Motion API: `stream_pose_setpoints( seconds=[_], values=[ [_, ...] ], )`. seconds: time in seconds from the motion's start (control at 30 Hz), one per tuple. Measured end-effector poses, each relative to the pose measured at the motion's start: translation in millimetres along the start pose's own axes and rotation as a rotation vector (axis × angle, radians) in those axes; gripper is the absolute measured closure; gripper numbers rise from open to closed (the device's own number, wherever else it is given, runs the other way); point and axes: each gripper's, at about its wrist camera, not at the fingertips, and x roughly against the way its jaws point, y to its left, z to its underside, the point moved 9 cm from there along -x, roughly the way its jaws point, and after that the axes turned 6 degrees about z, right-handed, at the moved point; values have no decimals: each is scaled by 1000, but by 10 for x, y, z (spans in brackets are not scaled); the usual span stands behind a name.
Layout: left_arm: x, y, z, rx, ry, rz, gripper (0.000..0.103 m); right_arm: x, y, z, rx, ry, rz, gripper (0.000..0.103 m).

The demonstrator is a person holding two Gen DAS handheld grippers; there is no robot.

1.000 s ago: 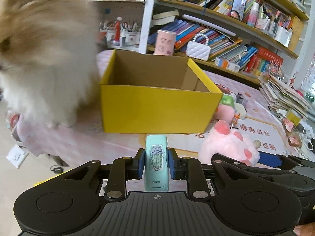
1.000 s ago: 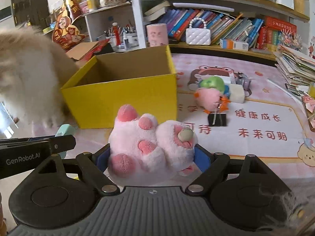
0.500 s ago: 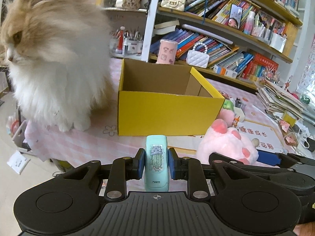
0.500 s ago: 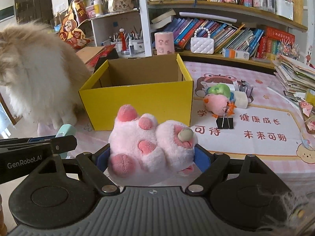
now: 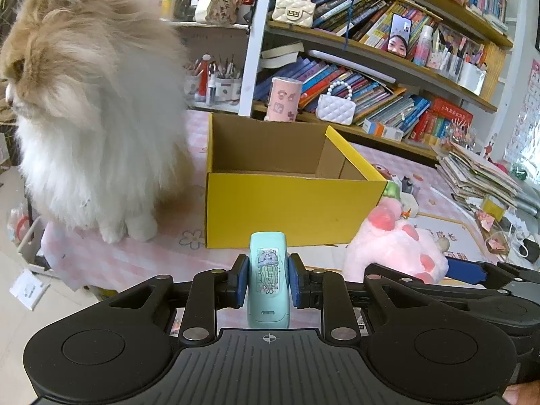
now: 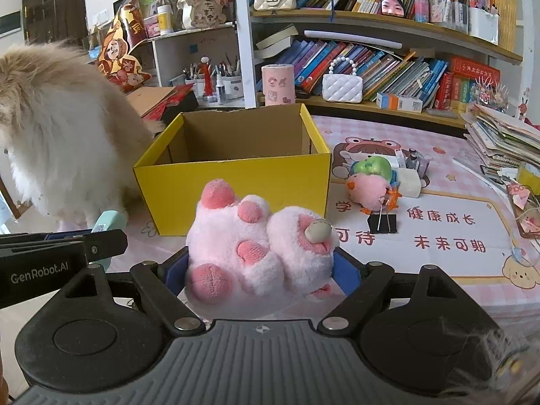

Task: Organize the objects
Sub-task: 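Carry the eraser and pink pig toward the yellow box with both tools, then release the eraser with the left tool while the right tool drops the pig into the box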

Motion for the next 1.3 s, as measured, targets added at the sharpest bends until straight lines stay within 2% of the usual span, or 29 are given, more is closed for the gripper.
stream_pose_setpoints(
  seconds=[0.2,0.4,0.57,0.73,0.87,1.17,1.3],
  values=[
    [-48,-28,-109,-35,-16,3,80,-65,8,-135,5,-23,2,19],
    [-103,-10,-397,-57,-69,-7,80,-150,17,-403,8,-81,-20,19],
    [-201,13,-747,-66,-128,-25,80,-314,22,-816,18,-151,-47,19],
    [-477,41,-1042,-63,-148,-63,80,-696,-4,-1235,44,-175,-57,19],
    [-832,101,-1147,-55,-116,-106,80,-1104,-2,-1407,80,-148,-75,19],
    [-1562,239,-1166,-43,-4,-193,80,-2101,36,-1536,206,24,-147,18],
    [-1754,275,-1136,-34,41,-216,80,-2339,47,-1561,244,68,-166,17]
  ],
)
